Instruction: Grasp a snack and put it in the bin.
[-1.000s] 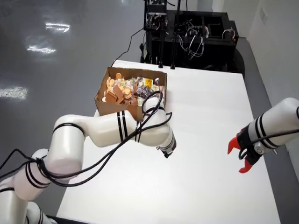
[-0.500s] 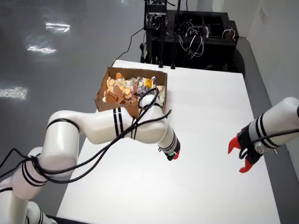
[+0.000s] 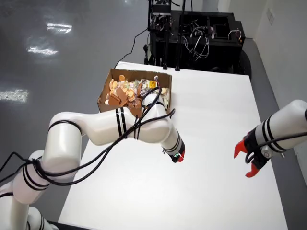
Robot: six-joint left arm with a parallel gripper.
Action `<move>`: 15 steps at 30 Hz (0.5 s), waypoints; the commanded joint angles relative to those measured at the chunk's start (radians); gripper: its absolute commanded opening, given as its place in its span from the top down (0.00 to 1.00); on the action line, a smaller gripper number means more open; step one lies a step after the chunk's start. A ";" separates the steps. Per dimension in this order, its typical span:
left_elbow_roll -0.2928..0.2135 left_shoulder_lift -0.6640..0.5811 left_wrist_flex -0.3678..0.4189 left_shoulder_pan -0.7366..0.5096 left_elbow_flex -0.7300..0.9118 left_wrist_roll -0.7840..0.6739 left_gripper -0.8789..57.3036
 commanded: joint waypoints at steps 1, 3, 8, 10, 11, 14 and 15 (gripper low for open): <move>-0.001 0.001 0.000 0.006 -0.004 0.011 0.99; -0.001 0.001 0.000 0.009 -0.005 0.014 0.99; -0.001 0.002 0.000 0.020 -0.006 0.016 0.99; -0.001 0.002 0.000 0.025 -0.006 0.017 0.99; -0.001 0.002 0.000 0.027 -0.006 0.017 0.99; -0.001 0.002 0.000 0.032 -0.006 0.017 0.99; -0.001 0.002 0.000 0.034 -0.006 0.018 0.99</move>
